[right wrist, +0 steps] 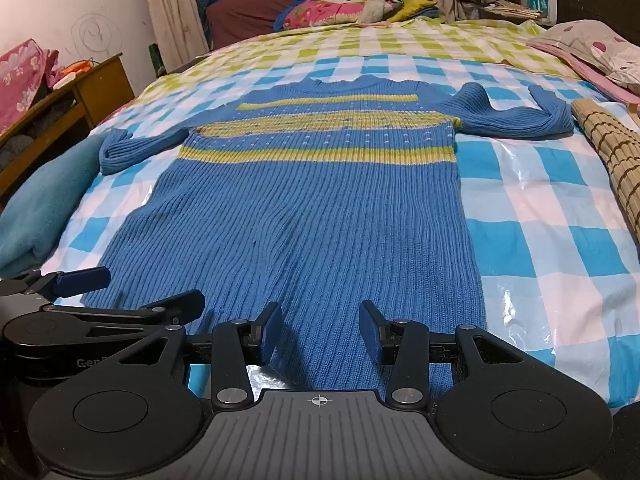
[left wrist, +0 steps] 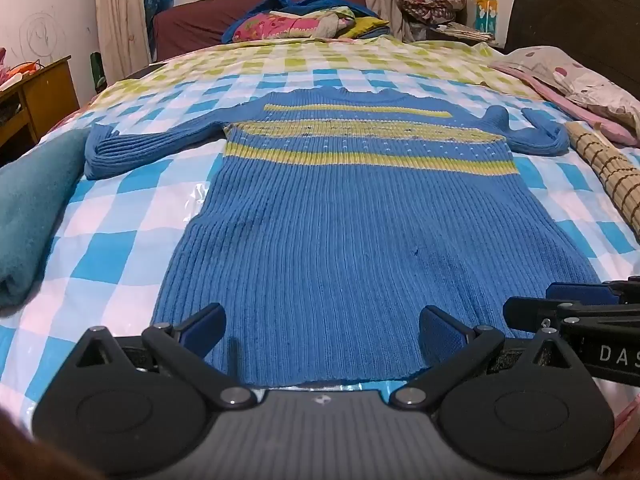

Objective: Fold small clothes
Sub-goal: 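Move the right gripper to the sweater sleeve cuff and grasp it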

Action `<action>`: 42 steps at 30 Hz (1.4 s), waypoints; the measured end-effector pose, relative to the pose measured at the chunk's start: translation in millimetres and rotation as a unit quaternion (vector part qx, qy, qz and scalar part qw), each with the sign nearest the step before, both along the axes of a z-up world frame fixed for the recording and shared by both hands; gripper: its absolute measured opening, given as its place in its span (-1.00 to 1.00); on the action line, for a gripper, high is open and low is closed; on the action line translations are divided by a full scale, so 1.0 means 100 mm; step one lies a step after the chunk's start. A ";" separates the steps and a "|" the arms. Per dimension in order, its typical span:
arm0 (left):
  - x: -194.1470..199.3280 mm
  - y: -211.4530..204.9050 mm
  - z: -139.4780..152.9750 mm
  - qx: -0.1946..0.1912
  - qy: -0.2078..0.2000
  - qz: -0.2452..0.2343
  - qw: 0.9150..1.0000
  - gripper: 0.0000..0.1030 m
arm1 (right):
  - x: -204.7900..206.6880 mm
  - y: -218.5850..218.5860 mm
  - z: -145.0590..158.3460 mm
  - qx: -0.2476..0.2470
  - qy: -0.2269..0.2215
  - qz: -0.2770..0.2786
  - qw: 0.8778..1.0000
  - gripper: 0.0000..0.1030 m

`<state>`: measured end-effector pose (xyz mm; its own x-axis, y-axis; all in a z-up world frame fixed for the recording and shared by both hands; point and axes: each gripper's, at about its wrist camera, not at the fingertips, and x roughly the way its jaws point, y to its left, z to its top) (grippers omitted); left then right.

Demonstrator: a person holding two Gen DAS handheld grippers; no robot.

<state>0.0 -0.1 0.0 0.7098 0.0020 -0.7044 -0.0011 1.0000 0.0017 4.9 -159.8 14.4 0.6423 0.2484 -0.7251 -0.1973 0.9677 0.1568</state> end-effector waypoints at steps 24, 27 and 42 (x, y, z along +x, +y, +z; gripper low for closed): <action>0.11 -0.02 0.09 -0.010 -0.003 -0.011 1.000 1.00 | 0.09 -0.18 0.02 0.008 -0.013 -0.014 1.000 -0.17; 0.21 -0.08 0.16 -0.014 -0.008 -0.021 1.000 1.00 | 0.22 -0.26 0.07 0.009 -0.023 -0.023 0.999 -0.17; 0.89 -0.67 0.22 0.006 -0.011 -0.069 0.998 1.00 | 0.80 -0.93 0.20 0.031 -0.051 -0.081 0.995 -0.19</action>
<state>88.7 -67.0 21.7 0.7197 -0.0892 -0.6885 0.1372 0.9904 0.0151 84.8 -252.8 34.8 0.7476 0.1775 -0.6400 -0.0568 0.9772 0.2048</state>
